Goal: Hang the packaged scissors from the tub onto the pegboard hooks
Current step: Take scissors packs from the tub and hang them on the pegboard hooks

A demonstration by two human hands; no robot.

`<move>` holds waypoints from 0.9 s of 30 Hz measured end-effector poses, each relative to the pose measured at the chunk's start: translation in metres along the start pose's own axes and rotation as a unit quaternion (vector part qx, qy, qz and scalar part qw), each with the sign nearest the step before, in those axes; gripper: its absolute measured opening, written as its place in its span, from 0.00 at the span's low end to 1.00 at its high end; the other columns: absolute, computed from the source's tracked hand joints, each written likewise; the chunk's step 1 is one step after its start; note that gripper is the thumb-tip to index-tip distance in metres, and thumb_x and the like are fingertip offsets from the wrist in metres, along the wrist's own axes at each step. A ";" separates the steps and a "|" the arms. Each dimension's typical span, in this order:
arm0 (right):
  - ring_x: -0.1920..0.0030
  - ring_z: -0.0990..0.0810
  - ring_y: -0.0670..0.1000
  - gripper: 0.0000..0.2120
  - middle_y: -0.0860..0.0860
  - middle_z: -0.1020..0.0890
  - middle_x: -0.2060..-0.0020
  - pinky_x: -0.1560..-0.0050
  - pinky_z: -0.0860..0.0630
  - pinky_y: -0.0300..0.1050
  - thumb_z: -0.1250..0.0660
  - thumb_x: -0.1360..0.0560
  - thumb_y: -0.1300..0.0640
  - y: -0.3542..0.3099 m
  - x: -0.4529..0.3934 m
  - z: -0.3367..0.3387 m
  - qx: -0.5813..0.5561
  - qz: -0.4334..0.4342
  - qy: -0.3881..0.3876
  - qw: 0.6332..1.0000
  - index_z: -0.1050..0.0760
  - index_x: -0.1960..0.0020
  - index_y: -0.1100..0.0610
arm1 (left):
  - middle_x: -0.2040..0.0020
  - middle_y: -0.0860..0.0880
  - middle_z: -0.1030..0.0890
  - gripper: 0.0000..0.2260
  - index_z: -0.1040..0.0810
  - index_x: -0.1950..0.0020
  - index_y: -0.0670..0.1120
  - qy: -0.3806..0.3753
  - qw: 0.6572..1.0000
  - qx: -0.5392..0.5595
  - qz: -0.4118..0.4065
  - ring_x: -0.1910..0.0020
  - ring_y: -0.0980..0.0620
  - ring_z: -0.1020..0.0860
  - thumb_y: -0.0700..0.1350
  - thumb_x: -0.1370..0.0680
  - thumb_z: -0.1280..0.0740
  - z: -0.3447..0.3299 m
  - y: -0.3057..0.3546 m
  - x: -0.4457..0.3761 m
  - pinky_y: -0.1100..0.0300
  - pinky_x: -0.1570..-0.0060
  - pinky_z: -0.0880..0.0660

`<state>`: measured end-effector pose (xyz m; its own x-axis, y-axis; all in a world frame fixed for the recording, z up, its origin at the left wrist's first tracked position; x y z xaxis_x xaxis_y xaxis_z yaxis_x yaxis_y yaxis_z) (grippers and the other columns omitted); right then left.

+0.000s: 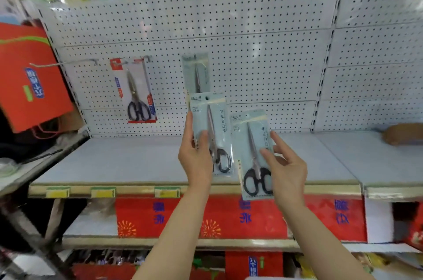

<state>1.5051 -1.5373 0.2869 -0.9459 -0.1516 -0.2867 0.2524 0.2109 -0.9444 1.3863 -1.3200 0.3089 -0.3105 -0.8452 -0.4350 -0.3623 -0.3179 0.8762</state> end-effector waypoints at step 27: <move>0.63 0.34 0.50 0.20 0.52 0.29 0.63 0.59 0.29 0.29 0.27 0.27 0.62 -0.049 -0.082 -0.105 -0.070 0.104 0.056 0.991 0.21 0.40 0.42 | 0.40 0.65 0.23 0.23 0.30 0.28 0.59 -0.006 1.000 0.002 -0.003 0.73 0.60 0.28 0.41 0.20 0.33 -0.041 0.003 -0.162 0.72 0.65 0.26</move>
<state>1.5492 -1.4339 0.3732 -0.8952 0.0154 -0.4453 0.4206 0.3591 -0.8331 1.4715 -1.2017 0.3901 -0.3180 -0.8385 -0.4424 -0.3680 -0.3209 0.8727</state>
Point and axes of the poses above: each hand's wrist, its own x-axis away from the middle knuckle, its own z-axis out of the back of the hand, y = z × x, the point moved 10 cm from there along -x, towards the middle knuckle
